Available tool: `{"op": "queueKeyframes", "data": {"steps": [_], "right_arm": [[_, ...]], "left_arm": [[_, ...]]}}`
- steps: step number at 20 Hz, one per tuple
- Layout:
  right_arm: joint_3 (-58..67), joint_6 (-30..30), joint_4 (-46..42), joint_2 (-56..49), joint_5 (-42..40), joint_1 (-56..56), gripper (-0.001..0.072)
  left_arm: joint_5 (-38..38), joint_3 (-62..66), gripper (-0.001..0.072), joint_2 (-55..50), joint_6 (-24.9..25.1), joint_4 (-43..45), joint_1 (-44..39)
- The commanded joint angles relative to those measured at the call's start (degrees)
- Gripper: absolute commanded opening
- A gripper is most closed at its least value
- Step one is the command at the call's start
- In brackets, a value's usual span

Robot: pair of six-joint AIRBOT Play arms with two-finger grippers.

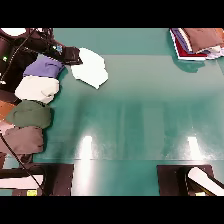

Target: Fold the shirts.

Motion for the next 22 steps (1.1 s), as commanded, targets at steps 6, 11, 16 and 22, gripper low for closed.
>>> {"op": "queueKeyframes", "data": {"steps": [6, 11, 16, 22], "right_arm": [[0.0, 0.0, 0.0, -0.1, 0.0, 0.0, 0.0018], [0.0, 0.0, 0.0, -0.1, 0.0, 0.0, 0.0018], [-0.1, 0.0, 2.2, -0.1, -0.5, 0.0, 0.0019], [-0.1, 0.0, 14.7, -2.0, -1.0, 6.3, 0.0019]], "left_arm": [[0.0, 0.0, 0.0024, -0.1, 0.0, -0.2, 0.0], [0.0, 0.0, 0.0024, -0.1, 0.0, -0.2, 0.0], [0.0, 0.0, 0.0024, -0.1, 0.0, -0.2, 0.0], [4.7, -0.3, 0.0227, -0.3, 1.8, -0.1, 0.0]]}}
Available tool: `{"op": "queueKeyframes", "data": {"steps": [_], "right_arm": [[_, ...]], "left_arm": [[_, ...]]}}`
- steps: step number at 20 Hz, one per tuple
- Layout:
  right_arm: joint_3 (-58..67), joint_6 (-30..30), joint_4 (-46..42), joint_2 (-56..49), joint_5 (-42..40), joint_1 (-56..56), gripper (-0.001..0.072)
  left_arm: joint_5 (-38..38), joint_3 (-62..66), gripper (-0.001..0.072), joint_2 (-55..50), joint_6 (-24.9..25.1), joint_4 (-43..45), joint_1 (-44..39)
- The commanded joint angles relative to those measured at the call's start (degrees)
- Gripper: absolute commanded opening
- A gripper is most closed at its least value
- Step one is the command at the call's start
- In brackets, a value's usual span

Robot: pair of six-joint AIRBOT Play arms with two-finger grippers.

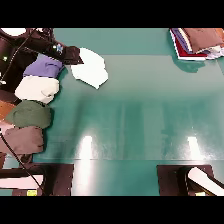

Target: Fold the shirts.

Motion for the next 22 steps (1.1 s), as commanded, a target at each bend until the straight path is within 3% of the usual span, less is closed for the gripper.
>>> {"op": "queueKeyframes", "data": {"steps": [1, 2, 5, 7, 8, 9, 10, 17, 20, 22], "right_arm": [[0.0, 0.0, 7.6, -2.4, 0.7, 6.4, 0.0019], [0.0, 0.0, 7.6, -3.7, 0.6, 9.8, 0.002], [0.0, 0.0, 7.4, -8.0, 0.4, 19.7, 0.0021], [0.0, 0.0, 7.4, -10.5, 0.0, 24.7, 0.0029], [0.0, 0.0, 7.5, -11.5, 0.0, 26.5, 0.0121], [0.0, 0.0, 7.4, -12.3, 0.0, 28.0, 0.0318], [0.0, 0.0, 7.4, -13.0, 0.0, 29.2, 0.0418], [0.0, 0.0, 7.3, -12.2, -0.2, 31.1, 0.0413], [0.0, 0.0, 6.7, -11.2, -1.5, 31.0, 0.0411], [0.0, 0.0, 5.3, -10.0, -3.3, 30.9, 0.041]], "left_arm": [[6.2, -1.0, 0.0564, -0.2, 1.6, 2.9, 0.0], [9.2, -2.3, 0.0668, -0.2, 0.9, 5.5, 0.0], [16.5, -6.2, 0.0654, -2.8, -2.1, 15.4, 0.2], [18.6, -6.3, 0.0655, -7.6, -3.6, 16.8, 1.3], [19.7, -6.3, 0.0655, -10.2, -4.1, 16.0, 1.9], [20.7, -6.3, 0.0655, -13.0, -5.0, 15.3, 2.7], [21.6, -6.3, 0.0655, -15.5, -5.0, 14.2, 3.1], [31.4, -6.2, 0.0647, -23.3, -5.0, 8.1, 3.2], [30.2, -2.8, 0.0059, -23.3, -4.9, 7.9, 3.3], [24.5, 2.7, 0.0023, -23.1, -4.0, 8.0, 3.3]]}}
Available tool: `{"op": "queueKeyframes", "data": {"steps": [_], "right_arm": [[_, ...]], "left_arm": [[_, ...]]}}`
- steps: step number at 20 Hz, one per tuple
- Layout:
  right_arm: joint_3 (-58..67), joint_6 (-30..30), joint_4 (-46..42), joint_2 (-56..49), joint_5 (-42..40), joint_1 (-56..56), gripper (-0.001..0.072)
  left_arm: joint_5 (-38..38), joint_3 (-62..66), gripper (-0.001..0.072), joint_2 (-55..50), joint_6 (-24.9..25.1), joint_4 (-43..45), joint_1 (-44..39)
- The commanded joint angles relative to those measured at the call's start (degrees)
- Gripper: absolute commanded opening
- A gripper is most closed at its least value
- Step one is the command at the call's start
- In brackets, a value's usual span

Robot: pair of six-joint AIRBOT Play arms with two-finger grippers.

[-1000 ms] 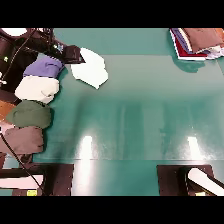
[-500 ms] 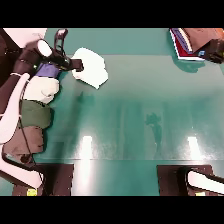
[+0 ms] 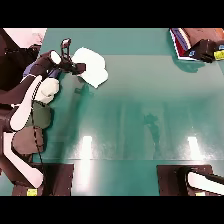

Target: Fold the shirts.

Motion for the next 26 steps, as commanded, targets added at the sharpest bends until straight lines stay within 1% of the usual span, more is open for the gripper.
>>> {"op": "queueKeyframes", "data": {"steps": [1, 3, 4, 6, 7, 8, 9, 11, 14, 15, 17, 19, 20, 21, 22, 24, 26], "right_arm": [[0.0, 0.0, -2.1, 2.1, -3.0, -0.3, 0.0409], [0.0, 0.0, -2.4, 4.7, -5.2, -1.6, 0.041], [0.0, 0.0, -2.4, 6.3, -6.3, -2.6, 0.0409], [0.0, 0.0, -2.5, 9.5, -8.6, -4.7, 0.0409], [0.0, 0.0, -2.4, 11.0, -9.6, -5.7, 0.0409], [0.0, 0.0, -2.4, 12.5, -10.4, -6.9, 0.0409], [0.0, 0.0, -2.4, 13.9, -10.7, -7.9, 0.041], [0.0, 0.0, -2.4, 16.3, -10.7, -10.0, 0.041], [0.0, 0.0, -2.5, 19.0, -10.2, -11.8, 0.041], [0.0, 0.0, -2.5, 19.7, -9.7, -12.2, 0.041], [0.0, 0.0, -2.5, 20.7, -8.3, -12.8, 0.0409], [0.0, 0.0, -2.5, 21.1, -7.1, -12.8, 0.041], [0.0, 0.0, -2.4, 21.1, -6.3, -12.8, 0.041], [0.0, 0.0, -2.4, 21.1, -5.6, -12.8, 0.041], [0.0, 0.0, -2.4, 21.1, -5.2, -12.8, 0.0409], [0.0, 0.0, -2.4, 21.1, -5.0, -12.8, 0.041], [0.0, 0.0, -2.4, 21.1, -5.0, -12.8, 0.041]], "left_arm": [[-6.8, 8.2, 0.0023, 0.2, 2.6, -0.7, 0.0], [-11.6, 15.2, 0.0022, 3.4, 7.9, -2.6, -0.6], [-13.3, 18.0, 0.0022, 6.2, 12.0, -5.7, -1.1], [-15.1, 18.8, 0.0022, 13.6, 21.5, -16.4, -2.5], [-17.4, 18.8, 0.0023, 16.7, 25.5, -21.3, -3.7], [-20.9, 18.8, 0.0023, 19.7, 28.4, -25.3, -5.4], [-25.0, 18.8, 0.0023, 22.2, 29.7, -28.3, -7.4], [-30.1, 17.0, 0.0023, 25.8, 30.5, -30.5, -11.8], [-34.9, 11.9, 0.0024, 29.0, 30.5, -29.2, -17.7], [-35.4, 10.5, 0.0024, 29.3, 30.5, -26.9, -18.7], [-34.0, 7.1, 0.0024, 29.3, 29.3, -20.3, -19.1], [-31.1, 1.9, 0.0027, 29.2, 23.7, -11.6, -18.2], [-30.0, -1.6, 0.0156, 29.2, 21.4, -8.0, -17.6], [-29.4, -5.5, 0.0513, 29.2, 19.0, -6.0, -16.7], [-29.4, -9.0, 0.0717, 29.2, 17.2, -4.9, -15.7], [-29.6, -15.0, 0.0713, 29.2, 16.0, -4.5, -12.6], [-29.6, -19.7, 0.0713, 29.2, 13.4, -4.9, -9.0]]}}
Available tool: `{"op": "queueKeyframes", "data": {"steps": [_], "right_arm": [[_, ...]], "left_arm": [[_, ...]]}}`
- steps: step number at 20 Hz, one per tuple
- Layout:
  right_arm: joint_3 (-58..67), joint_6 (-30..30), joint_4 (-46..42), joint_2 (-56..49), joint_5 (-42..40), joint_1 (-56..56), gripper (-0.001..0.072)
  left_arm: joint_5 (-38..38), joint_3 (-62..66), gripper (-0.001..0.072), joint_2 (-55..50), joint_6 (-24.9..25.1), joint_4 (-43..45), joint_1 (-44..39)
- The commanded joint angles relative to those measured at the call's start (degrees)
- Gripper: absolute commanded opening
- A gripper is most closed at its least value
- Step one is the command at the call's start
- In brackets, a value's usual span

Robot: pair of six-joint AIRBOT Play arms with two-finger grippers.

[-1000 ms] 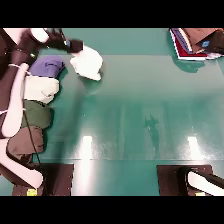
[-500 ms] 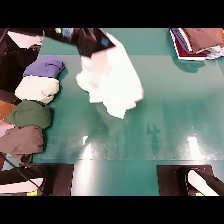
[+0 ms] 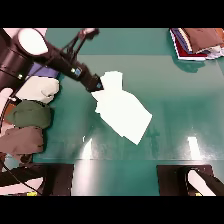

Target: Fold the shirts.

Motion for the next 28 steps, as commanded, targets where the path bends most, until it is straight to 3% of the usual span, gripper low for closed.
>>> {"op": "queueKeyframes", "data": {"steps": [1, 6, 10, 18, 21, 28], "right_arm": [[0.0, 0.0, 0.0, 0.1, 0.8, -0.1, 0.041], [0.0, 0.0, 0.0, 0.1, 1.4, -0.1, 0.0409], [-0.1, 0.0, -0.1, 0.1, 2.3, -0.1, 0.041], [0.0, 0.0, 0.1, -4.5, 7.8, -0.1, 0.041], [0.0, 0.0, 0.1, -6.0, 9.2, 0.6, 0.041], [0.0, 0.0, -0.2, -9.2, 10.3, 7.1, 0.0409]], "left_arm": [[0.5, -9.6, 0.0714, 0.1, -4.6, 1.9, 5.3], [7.7, -22.8, 0.0714, 0.1, -5.2, -6.0, 7.1], [16.0, -29.9, 0.0714, 0.1, 0.3, -19.0, 7.1], [34.0, -25.0, 0.0713, -0.2, 0.6, -20.1, 9.1], [32.3, -17.4, 0.0713, -5.8, 0.1, -20.1, 11.8], [18.6, 0.1, 0.0713, -25.8, -0.9, -20.2, 11.3]]}}
